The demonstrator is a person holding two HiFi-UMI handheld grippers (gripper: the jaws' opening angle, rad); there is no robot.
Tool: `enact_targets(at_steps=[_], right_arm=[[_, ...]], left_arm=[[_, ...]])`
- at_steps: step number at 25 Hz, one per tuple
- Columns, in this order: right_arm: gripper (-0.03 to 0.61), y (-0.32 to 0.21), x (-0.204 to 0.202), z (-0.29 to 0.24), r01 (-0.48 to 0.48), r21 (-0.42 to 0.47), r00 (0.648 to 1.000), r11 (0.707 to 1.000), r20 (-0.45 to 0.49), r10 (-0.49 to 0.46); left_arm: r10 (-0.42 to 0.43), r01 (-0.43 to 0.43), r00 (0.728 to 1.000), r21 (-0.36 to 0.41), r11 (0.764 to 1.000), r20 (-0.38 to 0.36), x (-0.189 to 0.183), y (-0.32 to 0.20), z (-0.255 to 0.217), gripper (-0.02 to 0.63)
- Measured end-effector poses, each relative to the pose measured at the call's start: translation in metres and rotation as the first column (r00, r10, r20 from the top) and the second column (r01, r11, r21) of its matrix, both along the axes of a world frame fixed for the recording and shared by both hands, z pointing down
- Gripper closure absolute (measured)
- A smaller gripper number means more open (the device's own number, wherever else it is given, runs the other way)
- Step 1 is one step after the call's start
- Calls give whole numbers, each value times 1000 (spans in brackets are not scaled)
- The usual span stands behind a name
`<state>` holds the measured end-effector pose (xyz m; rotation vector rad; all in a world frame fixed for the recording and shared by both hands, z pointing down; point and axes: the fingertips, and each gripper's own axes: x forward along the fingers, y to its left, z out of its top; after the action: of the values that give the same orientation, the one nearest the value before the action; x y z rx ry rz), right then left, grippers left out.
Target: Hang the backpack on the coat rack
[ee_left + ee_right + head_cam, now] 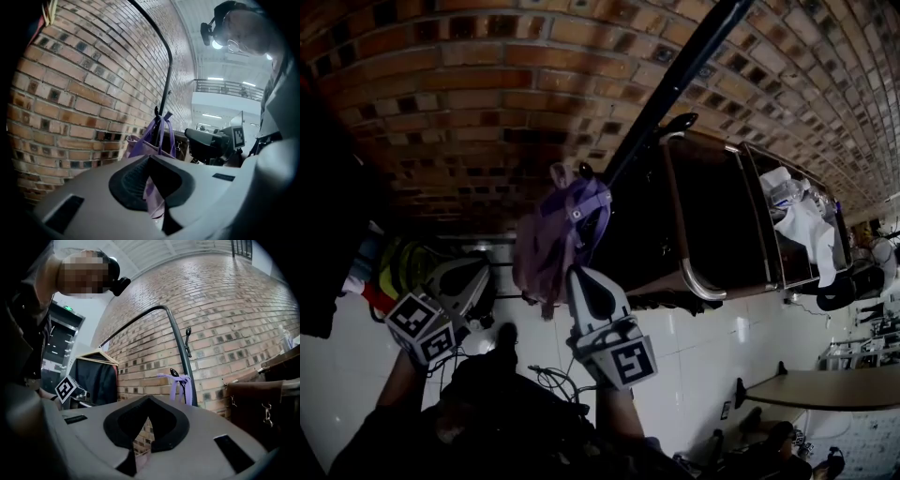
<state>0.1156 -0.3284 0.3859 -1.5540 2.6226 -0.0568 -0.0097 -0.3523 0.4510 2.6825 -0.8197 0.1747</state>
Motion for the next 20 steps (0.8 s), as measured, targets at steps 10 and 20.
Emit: enact_targets(at_steps=[10, 20], right_arm=[[581, 189, 26, 1, 50, 29, 999, 998, 10, -51], [581, 341, 31, 10, 94, -29, 995, 995, -43, -95]], left_arm=[[-36, 36, 999, 60, 998, -6, 26, 192, -10, 601], [-83, 83, 997, 101, 991, -4, 30, 348, -23, 601]])
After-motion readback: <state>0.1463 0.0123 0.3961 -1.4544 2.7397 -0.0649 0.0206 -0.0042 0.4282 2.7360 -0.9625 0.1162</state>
